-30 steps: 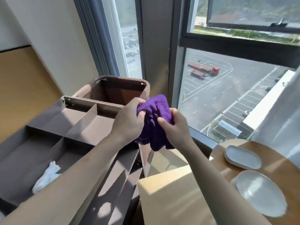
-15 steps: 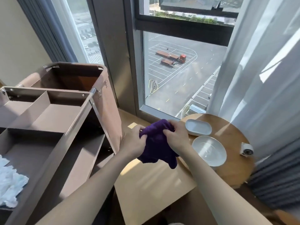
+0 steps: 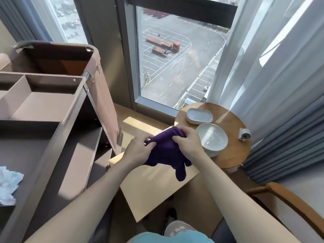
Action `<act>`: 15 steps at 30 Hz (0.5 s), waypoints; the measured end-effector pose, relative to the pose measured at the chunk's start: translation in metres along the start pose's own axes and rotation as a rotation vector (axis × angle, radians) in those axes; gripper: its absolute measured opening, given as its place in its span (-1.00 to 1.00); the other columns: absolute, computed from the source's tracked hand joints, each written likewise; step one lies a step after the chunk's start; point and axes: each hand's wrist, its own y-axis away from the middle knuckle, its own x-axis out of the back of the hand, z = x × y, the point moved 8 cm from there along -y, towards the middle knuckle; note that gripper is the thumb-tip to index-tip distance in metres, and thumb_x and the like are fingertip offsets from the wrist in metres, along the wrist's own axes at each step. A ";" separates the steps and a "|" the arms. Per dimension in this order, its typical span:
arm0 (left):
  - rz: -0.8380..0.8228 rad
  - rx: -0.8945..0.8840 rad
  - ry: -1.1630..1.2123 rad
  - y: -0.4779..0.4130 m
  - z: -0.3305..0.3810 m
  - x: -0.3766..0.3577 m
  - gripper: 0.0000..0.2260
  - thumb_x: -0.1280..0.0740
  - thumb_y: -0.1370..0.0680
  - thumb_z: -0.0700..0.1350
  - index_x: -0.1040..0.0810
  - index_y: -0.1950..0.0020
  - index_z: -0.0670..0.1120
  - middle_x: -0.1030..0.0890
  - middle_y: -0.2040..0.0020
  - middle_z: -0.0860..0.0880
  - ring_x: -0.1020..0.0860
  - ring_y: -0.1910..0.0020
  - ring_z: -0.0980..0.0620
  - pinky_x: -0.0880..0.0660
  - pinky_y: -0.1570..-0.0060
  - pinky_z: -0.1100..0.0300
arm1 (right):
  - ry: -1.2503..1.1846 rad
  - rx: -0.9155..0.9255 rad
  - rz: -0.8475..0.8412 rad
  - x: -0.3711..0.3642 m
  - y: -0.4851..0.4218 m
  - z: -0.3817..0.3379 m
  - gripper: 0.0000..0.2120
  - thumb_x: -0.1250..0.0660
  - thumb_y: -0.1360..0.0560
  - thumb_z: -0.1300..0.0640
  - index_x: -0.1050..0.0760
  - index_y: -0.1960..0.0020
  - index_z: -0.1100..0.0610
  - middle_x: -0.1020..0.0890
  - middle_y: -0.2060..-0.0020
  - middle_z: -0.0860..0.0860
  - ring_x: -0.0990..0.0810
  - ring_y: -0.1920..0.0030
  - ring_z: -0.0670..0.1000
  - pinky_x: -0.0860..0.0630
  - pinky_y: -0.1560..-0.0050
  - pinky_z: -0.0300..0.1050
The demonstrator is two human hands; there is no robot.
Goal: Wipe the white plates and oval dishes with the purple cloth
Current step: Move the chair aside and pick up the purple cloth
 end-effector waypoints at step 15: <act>-0.481 0.112 -0.111 -0.010 0.036 -0.093 -0.47 -0.45 -0.54 -0.13 -0.34 -0.44 0.10 -0.62 -0.01 0.03 -0.65 0.04 0.06 -0.59 0.13 0.22 | 0.210 0.110 -0.126 0.038 -0.016 0.031 -0.74 -0.28 -0.41 0.26 -0.57 0.19 -0.10 -0.62 0.28 -0.13 -0.59 0.18 -0.05 -0.48 0.27 -0.19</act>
